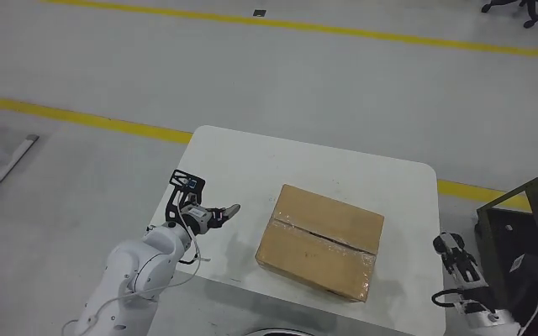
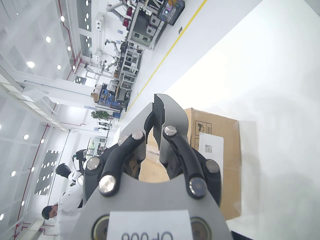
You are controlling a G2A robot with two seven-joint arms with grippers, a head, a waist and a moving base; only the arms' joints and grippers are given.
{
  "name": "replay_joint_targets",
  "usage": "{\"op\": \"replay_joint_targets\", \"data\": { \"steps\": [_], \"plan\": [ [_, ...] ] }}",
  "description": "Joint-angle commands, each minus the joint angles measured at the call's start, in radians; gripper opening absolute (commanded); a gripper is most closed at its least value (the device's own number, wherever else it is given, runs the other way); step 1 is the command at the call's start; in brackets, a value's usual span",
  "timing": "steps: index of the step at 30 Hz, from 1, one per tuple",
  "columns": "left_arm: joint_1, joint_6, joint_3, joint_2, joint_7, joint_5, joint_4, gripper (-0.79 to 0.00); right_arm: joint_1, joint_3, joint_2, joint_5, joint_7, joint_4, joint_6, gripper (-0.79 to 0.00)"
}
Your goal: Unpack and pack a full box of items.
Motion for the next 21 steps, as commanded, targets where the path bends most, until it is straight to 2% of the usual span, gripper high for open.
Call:
{"op": "replay_joint_targets", "data": {
  "steps": [1, 4, 8, 11, 16, 18, 21],
  "plan": [
    [0.006, 0.038, -0.011, 0.000, 0.039, 0.025, 0.003, 0.000, -0.016, 0.014, -0.006, 0.023, -0.024, 0.006, -0.023, -0.785],
    [0.012, 0.133, -0.029, -0.004, 0.123, 0.059, -0.004, 0.000, -0.033, 0.050, -0.012, 0.046, -0.012, 0.012, -0.056, -0.785],
    [0.028, 0.191, -0.053, -0.007, 0.255, 0.091, -0.032, 0.000, -0.055, 0.093, -0.019, 0.067, 0.029, 0.019, -0.084, -0.785],
    [0.057, 0.194, -0.054, -0.008, 0.358, 0.152, -0.059, 0.000, -0.061, 0.123, -0.023, 0.074, 0.054, 0.014, -0.090, -0.785],
    [0.119, 0.159, -0.030, -0.003, 0.531, 0.347, -0.103, 0.000, -0.054, 0.144, -0.031, 0.071, 0.084, 0.008, -0.085, -0.785],
    [0.147, 0.119, -0.017, -0.003, 0.549, 0.347, -0.113, 0.000, -0.047, 0.144, -0.033, 0.063, 0.097, 0.007, -0.080, -0.785],
    [0.169, 0.118, -0.024, -0.003, 0.556, 0.362, -0.126, 0.000, -0.034, 0.140, -0.037, 0.049, 0.118, 0.005, -0.075, -0.785]
  ]
}}
